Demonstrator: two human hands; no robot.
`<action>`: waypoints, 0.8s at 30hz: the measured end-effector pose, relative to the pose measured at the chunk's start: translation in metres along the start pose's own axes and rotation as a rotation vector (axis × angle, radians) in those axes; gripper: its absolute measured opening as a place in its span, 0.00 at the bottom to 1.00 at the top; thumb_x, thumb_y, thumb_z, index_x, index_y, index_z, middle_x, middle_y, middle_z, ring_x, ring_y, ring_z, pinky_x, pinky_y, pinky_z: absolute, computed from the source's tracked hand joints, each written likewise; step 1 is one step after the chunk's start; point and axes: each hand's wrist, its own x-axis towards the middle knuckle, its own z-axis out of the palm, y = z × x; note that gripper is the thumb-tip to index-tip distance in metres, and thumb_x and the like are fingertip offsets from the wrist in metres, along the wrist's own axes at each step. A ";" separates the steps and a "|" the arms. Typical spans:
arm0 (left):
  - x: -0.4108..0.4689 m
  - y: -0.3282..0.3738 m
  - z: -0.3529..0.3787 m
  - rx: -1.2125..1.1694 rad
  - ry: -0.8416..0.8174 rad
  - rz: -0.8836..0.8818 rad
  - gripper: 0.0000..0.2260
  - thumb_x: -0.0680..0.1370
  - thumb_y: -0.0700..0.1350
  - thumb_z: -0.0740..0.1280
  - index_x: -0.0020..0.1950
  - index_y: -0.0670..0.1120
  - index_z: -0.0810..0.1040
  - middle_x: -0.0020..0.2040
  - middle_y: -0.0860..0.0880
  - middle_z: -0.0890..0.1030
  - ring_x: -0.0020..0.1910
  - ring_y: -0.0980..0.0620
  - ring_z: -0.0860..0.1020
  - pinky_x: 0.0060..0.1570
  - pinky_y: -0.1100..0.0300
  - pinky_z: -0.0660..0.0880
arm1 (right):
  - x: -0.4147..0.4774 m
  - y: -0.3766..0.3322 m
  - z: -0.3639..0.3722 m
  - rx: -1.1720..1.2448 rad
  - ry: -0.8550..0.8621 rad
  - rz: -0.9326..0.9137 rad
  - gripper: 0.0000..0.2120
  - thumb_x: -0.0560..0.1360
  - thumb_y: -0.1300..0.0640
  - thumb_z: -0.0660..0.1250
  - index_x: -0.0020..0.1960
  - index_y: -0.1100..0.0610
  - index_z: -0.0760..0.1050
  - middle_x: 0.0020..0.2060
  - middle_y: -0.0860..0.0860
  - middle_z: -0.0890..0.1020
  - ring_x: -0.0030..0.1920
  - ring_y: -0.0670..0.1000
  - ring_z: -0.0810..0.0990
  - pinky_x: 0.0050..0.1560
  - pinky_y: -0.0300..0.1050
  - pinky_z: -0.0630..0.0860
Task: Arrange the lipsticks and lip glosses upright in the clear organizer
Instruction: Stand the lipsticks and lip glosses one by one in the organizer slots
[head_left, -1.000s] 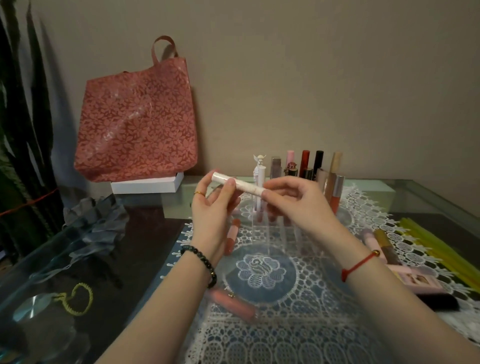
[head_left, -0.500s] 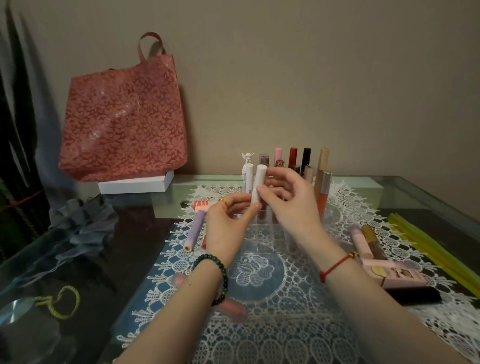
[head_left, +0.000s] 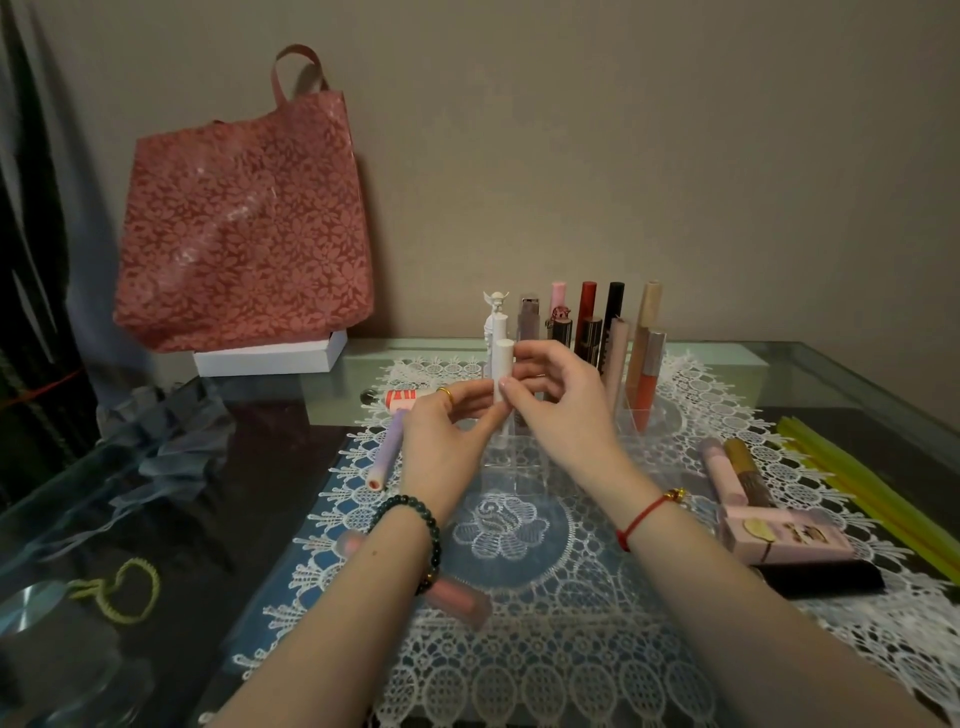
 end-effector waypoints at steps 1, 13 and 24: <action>0.001 -0.002 0.000 0.008 -0.001 -0.004 0.08 0.71 0.43 0.71 0.48 0.51 0.80 0.42 0.56 0.83 0.44 0.60 0.80 0.48 0.66 0.76 | 0.000 0.001 0.000 0.006 -0.004 0.005 0.13 0.71 0.65 0.68 0.53 0.55 0.74 0.41 0.48 0.79 0.42 0.42 0.78 0.41 0.30 0.76; 0.004 -0.010 0.001 0.110 -0.002 -0.036 0.10 0.70 0.44 0.71 0.51 0.46 0.81 0.45 0.52 0.83 0.47 0.57 0.80 0.52 0.54 0.77 | -0.004 0.008 0.001 -0.005 -0.010 0.018 0.12 0.71 0.65 0.68 0.50 0.53 0.73 0.41 0.47 0.79 0.41 0.41 0.78 0.40 0.29 0.76; 0.003 -0.012 0.000 0.121 -0.010 -0.051 0.11 0.70 0.45 0.71 0.51 0.46 0.81 0.45 0.52 0.83 0.47 0.56 0.80 0.52 0.52 0.77 | -0.005 0.007 0.001 -0.036 -0.015 0.021 0.12 0.70 0.64 0.68 0.50 0.51 0.73 0.41 0.45 0.79 0.42 0.41 0.78 0.42 0.29 0.76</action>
